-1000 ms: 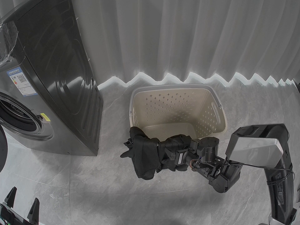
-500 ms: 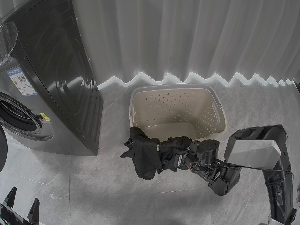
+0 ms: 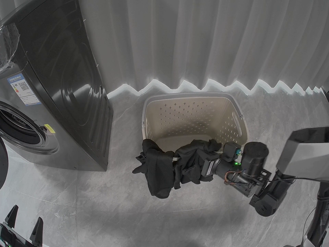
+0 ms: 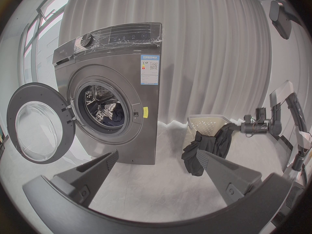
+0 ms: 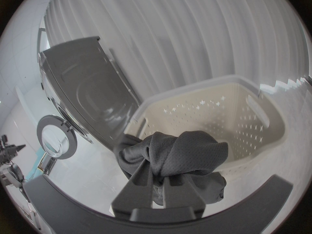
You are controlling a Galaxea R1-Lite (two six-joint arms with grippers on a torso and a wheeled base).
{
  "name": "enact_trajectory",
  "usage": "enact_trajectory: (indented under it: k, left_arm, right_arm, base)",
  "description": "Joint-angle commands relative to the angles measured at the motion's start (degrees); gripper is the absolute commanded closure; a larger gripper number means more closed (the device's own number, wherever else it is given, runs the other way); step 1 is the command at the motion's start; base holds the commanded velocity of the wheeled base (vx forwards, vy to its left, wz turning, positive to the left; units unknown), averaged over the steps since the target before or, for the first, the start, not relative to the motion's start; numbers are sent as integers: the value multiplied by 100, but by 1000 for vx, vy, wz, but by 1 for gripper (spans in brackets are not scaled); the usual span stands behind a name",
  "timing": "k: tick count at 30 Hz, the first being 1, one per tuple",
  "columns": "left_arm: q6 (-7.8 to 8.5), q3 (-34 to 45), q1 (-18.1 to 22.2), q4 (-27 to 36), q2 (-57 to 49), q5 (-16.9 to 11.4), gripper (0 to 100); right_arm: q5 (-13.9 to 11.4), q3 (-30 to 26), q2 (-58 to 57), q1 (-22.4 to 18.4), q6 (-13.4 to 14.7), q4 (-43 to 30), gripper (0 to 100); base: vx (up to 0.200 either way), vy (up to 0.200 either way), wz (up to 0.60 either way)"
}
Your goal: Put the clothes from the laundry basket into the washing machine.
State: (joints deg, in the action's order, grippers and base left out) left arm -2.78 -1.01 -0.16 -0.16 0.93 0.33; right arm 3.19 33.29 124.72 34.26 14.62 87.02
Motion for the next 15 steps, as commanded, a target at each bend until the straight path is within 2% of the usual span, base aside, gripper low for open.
enact_trajectory:
  k: [1,7,9,11,15]
  left_arm:
    - [-3,92,-2,-2,-40,2,0]
    - [14,92,-2,-2,-40,2,0]
    - [23,84,-2,-2,-40,2,0]
    - [14,92,-2,-2,-40,2,0]
    - [49,84,-2,-2,-40,2,0]
  right_arm:
    - [-144,-728,-1829,55,-55,79,100]
    - [-152,-745,-2444,169,-91,79,100]
    - [-179,-701,-2584,178,-231,26,100]
    - [-240,-693,-2690,204,-504,-62,100]
    - [-240,-745,-2892,319,-565,-132,100]
  base:
    - [0,0,0]
    - [0,0,0]
    - [0,0,0]
    - [0,0,0]
    - [0,0,0]
